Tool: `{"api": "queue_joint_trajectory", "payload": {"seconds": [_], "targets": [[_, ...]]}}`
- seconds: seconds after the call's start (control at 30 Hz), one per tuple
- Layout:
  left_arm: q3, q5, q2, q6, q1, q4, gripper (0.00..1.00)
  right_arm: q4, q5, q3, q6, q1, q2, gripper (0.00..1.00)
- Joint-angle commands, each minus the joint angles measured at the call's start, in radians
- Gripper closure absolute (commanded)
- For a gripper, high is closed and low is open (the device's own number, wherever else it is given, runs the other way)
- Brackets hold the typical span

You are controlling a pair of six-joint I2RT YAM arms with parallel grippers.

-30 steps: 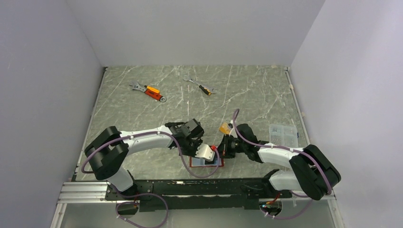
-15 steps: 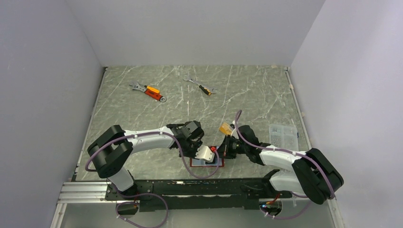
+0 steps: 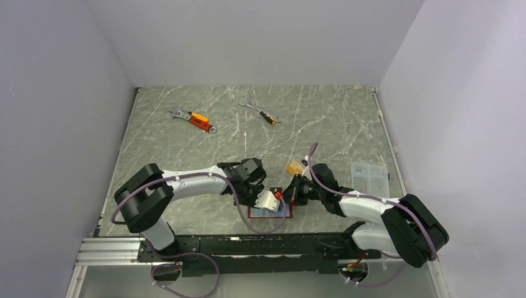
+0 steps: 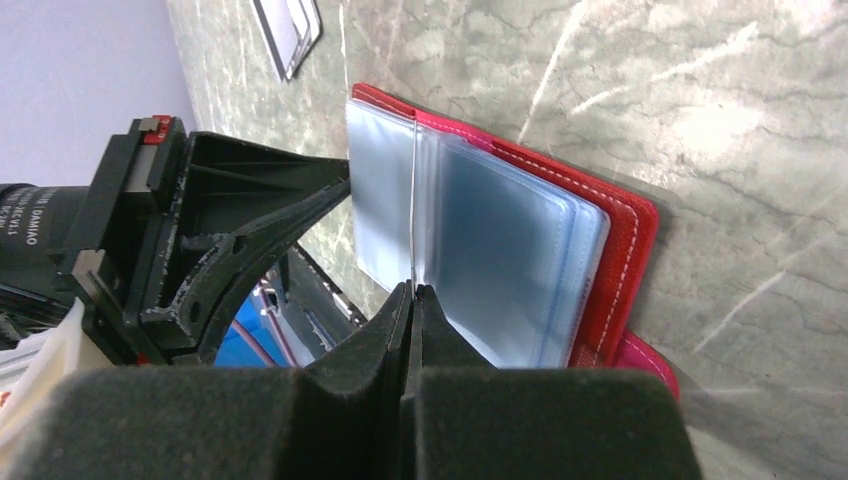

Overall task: Put the credit cards into the card holder
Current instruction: Insert the credit card into the card holder.

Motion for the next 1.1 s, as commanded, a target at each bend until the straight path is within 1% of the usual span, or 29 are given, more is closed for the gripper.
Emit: {"api": "queue_joint_trajectory", "payload": {"seconds": [0.0,0.4,0.6,0.73,0.83,0.93,1.07], "targets": [[-0.039,-0.034,0.029,-0.004,-0.008,0.018,1.0,0.124,-0.016,-0.003,0.029,-0.003,0.021,1.0],[-0.062,-0.069,0.041,-0.024,-0.014,0.033,1.0,0.177,-0.024,-0.025,0.057,0.027,0.047,1.0],[-0.046,-0.091,0.068,-0.055,-0.017,0.017,1.0,0.216,-0.03,-0.005,0.069,0.066,0.113,1.0],[-0.052,-0.094,0.057,-0.054,-0.019,0.024,1.0,0.214,-0.028,-0.002,0.067,0.075,0.124,1.0],[-0.056,-0.097,0.055,-0.052,-0.019,0.027,1.0,0.187,-0.018,-0.012,0.062,0.074,0.099,1.0],[-0.061,-0.1,0.047,-0.046,-0.02,0.024,1.0,0.119,0.025,-0.023,0.045,0.069,0.024,1.0],[-0.056,-0.09,0.01,-0.037,-0.004,0.004,1.0,0.091,0.043,-0.037,0.037,0.055,-0.038,1.0]]}}
